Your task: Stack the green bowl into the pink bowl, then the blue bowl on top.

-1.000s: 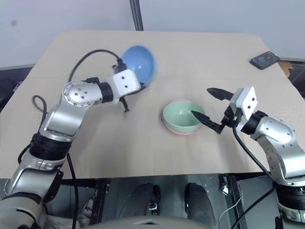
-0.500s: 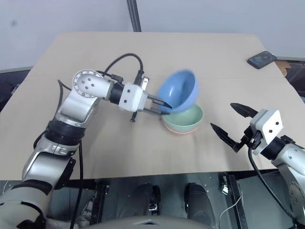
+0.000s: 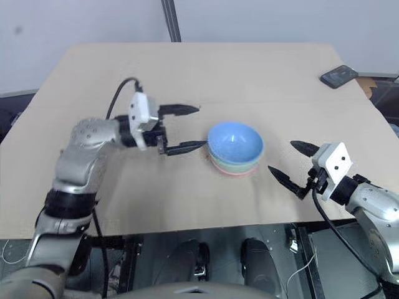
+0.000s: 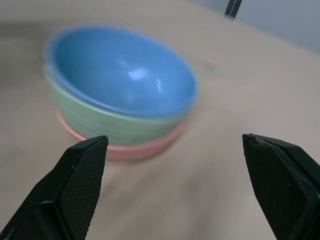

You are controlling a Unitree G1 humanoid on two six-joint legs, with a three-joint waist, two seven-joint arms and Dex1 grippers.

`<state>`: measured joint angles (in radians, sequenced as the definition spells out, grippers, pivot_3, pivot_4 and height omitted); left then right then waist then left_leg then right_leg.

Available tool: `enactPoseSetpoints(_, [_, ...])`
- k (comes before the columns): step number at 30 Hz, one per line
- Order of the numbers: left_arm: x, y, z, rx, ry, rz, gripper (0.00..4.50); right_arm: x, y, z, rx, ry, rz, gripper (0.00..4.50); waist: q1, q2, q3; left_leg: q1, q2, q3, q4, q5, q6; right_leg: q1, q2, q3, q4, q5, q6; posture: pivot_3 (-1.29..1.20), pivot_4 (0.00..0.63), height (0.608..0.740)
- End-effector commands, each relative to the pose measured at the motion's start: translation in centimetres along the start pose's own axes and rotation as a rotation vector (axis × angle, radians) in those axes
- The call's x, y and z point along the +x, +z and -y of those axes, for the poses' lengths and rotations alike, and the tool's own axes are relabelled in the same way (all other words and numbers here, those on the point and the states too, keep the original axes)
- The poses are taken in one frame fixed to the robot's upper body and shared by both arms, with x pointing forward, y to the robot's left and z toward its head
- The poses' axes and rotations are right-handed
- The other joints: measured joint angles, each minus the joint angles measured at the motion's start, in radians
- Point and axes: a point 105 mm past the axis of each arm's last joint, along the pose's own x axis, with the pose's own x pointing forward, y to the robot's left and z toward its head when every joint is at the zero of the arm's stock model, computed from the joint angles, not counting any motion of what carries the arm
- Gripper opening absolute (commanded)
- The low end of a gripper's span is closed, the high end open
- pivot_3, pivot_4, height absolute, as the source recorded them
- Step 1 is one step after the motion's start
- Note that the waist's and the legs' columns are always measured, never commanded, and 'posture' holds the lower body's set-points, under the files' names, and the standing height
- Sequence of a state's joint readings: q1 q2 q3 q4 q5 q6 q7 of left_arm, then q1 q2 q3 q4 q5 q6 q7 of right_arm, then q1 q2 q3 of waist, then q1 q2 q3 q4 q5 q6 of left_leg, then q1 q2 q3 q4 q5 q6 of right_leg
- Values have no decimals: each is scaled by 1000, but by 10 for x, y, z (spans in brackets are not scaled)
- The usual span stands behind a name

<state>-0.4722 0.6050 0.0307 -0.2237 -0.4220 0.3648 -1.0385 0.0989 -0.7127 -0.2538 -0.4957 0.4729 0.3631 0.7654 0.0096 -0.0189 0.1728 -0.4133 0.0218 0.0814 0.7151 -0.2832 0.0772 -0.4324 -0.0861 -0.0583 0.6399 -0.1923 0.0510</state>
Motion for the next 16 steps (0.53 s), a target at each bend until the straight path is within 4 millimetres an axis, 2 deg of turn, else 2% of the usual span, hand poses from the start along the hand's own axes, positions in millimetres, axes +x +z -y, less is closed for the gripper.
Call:
enactPoseSetpoints(1, [-36, 2, 9, -67, 116, 19, 4423, -9, -7, 9, 15, 43, -35, 4500, 2, 1, 0, 0, 0, 0, 0, 0, 0, 0, 0, 0, -1, 0, 0, 0, 150, 740])
enactPoseSetpoints(4, [-71, -15, 17, -120, 232, -51, 4423, -26, -12, 15, 23, 58, -82, 4500, 7, 1, 0, 0, 0, 0, -1, 0, 0, 0, -1, -1, -2, 0, 0, 0, 150, 740])
enactPoseSetpoints(7, [-92, -27, 24, -124, 307, -158, 4423, -42, -14, 28, -18, 7, -112, 4500, 12, 1, 0, -1, 0, -1, -1, -1, 0, 1, -1, -3, -2, -2, -4, 0, 150, 740])
enactPoseSetpoints(9, [-104, -30, 32, -144, 310, -192, 4423, -54, -13, 29, -4, 14, -134, 4500, 13, 1, 0, 0, 0, -1, -1, -1, 1, 2, -2, -3, -2, -3, -3, 0, 150, 740])
enactPoseSetpoints(12, [-111, -29, 37, -157, 320, -203, 4423, -66, -10, 29, 9, 24, -148, 4500, 12, 2, -1, 1, 0, -1, -1, -1, 1, 2, -3, -3, -2, -3, -3, 0, 150, 740])
enactPoseSetpoints(16, [-113, -30, 38, -169, 326, -203, 4423, -69, -3, 31, 13, 30, -145, 4500, 9, 3, -2, 1, 0, -2, -2, -1, 1, 2, -3, -3, -2, -3, -4, 0, 150, 740])
